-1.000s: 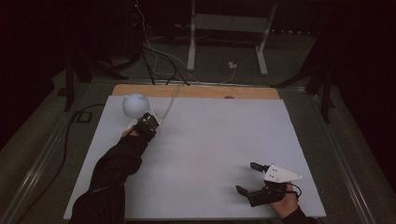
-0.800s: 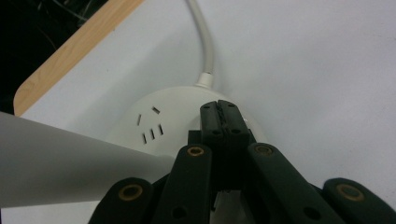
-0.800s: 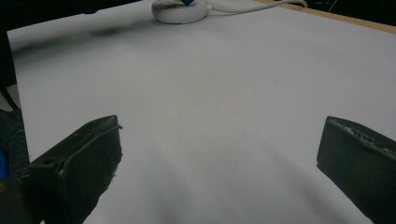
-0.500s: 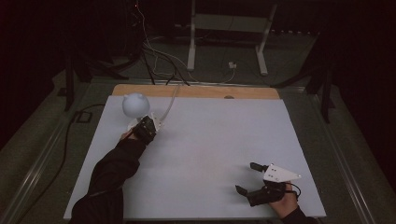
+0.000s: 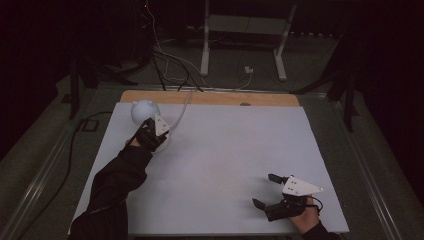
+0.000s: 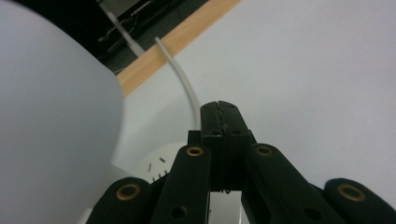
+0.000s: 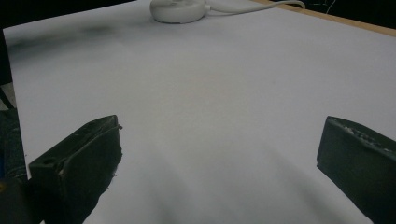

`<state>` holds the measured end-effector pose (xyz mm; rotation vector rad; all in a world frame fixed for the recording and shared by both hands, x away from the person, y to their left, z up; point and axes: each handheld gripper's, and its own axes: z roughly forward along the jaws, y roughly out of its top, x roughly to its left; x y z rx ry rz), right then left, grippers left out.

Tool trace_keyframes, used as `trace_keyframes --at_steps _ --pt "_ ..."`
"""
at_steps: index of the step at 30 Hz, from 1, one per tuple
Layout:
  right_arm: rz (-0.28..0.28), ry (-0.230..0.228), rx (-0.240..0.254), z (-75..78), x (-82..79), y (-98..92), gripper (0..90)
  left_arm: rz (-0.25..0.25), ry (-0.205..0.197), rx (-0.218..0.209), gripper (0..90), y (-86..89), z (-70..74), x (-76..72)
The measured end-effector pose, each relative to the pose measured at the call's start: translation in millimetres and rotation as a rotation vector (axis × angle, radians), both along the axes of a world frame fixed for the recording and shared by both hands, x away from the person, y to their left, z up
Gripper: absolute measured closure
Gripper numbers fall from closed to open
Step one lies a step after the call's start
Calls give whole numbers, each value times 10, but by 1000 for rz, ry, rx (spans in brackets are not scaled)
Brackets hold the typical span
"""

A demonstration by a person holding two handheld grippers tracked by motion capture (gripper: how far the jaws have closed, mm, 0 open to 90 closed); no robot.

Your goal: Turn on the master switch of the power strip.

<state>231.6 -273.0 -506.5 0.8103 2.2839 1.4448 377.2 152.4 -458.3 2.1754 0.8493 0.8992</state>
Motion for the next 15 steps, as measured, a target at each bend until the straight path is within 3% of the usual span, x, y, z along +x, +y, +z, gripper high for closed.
trace_keyframes --at_steps 2,6,10,15 --pt "0 0 1 0 1 -4 0 -5 -15 -1 900 14 18 -14" --pt "1 1 1 -2 3 -3 0 -3 -51 64 900 0 -133 -6" --pt "1 0 -2 -3 2 2 0 31 -35 140 900 -31 -365 73" --pt "0 0 -1 -4 4 -4 0 76 -28 150 900 -29 -515 129"
